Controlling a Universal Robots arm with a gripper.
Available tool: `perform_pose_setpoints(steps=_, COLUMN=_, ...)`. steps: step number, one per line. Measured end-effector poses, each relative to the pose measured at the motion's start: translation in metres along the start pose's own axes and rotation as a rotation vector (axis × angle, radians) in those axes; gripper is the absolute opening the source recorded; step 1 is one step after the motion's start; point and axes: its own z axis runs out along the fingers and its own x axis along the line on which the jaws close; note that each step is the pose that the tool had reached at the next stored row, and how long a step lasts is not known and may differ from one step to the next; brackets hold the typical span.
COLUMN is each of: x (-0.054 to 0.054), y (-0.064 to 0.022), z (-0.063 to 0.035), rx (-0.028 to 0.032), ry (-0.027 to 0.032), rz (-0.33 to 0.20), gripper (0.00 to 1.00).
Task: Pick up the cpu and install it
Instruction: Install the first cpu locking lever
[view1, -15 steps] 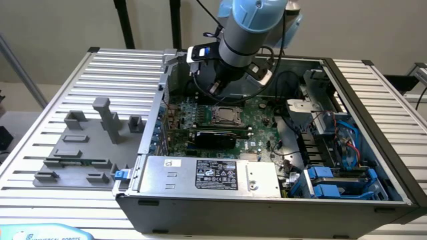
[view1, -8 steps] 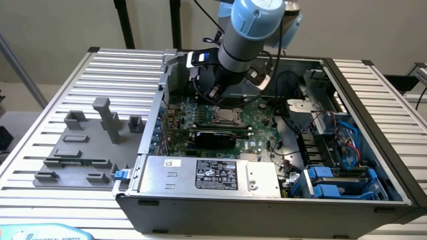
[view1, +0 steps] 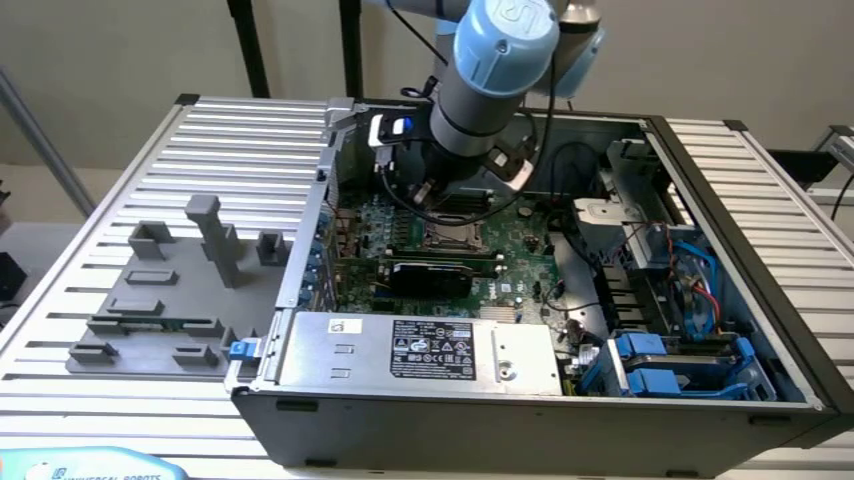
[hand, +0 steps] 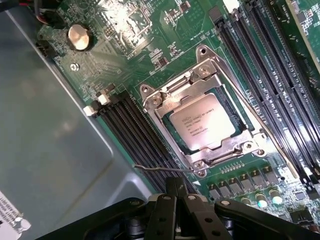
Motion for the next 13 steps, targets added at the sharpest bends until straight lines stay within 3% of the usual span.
perform_pose_setpoints(steps=8, x=-0.0006, y=0.0019, z=0.0092, rx=0.0001, ry=-0.0009, rz=0.0, gripper=0.11)
perform_pose_setpoints(steps=13, x=0.0011, y=0.0035, z=0.0095, rx=0.0022, ry=-0.0087, rz=0.004, gripper=0.11)
